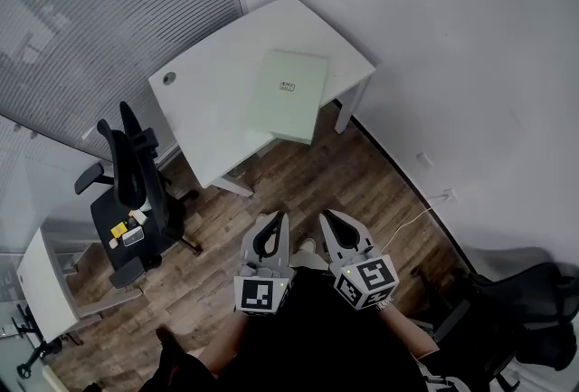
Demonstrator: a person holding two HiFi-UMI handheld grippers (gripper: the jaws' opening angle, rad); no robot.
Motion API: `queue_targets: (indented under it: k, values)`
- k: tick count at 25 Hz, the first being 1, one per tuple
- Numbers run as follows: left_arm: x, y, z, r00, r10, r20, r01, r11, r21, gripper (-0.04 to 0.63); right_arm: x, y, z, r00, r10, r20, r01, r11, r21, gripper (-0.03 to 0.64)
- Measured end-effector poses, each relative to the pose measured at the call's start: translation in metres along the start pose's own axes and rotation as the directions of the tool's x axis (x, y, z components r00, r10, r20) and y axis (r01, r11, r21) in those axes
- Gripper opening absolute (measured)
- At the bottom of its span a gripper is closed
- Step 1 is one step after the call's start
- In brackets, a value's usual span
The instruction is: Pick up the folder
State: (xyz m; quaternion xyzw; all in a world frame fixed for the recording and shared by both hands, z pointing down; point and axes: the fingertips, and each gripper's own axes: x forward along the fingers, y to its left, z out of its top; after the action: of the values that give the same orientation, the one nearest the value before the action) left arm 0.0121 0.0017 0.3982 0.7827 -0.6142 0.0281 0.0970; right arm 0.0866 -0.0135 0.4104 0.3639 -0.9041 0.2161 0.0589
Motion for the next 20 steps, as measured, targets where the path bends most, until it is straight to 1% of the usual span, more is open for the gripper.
queue_targets:
  k: [3,6,10,15,20]
  values:
    - [0.003,0.002,0.001,1.0,0.002,-0.001,-0.002,1.0,0.013,0.005,0.005,-0.004,0.003,1.0,0.006,-0.022,-0.006,1.0,0.0,0.0]
    - [0.009,0.009,0.0,1.0,-0.001,-0.008,0.002,1.0,0.008,0.005,0.013,-0.007,0.004,0.999,0.014,-0.036,-0.014,1.0,0.008,0.0]
    - [0.022,0.013,0.001,1.0,-0.019,0.006,0.019,1.0,0.007,0.005,0.028,-0.012,0.003,0.997,0.038,-0.063,-0.037,0.999,0.021,0.002]
    - [0.048,0.024,0.002,0.999,-0.049,0.004,0.049,0.999,-0.001,0.005,0.061,-0.025,0.006,0.996,0.05,-0.072,-0.046,0.998,0.048,0.002]
    - [0.076,0.041,0.0,0.999,-0.048,-0.016,0.047,0.998,-0.028,0.005,0.1,-0.047,0.0,0.991,0.056,-0.125,-0.046,0.995,0.089,0.002]
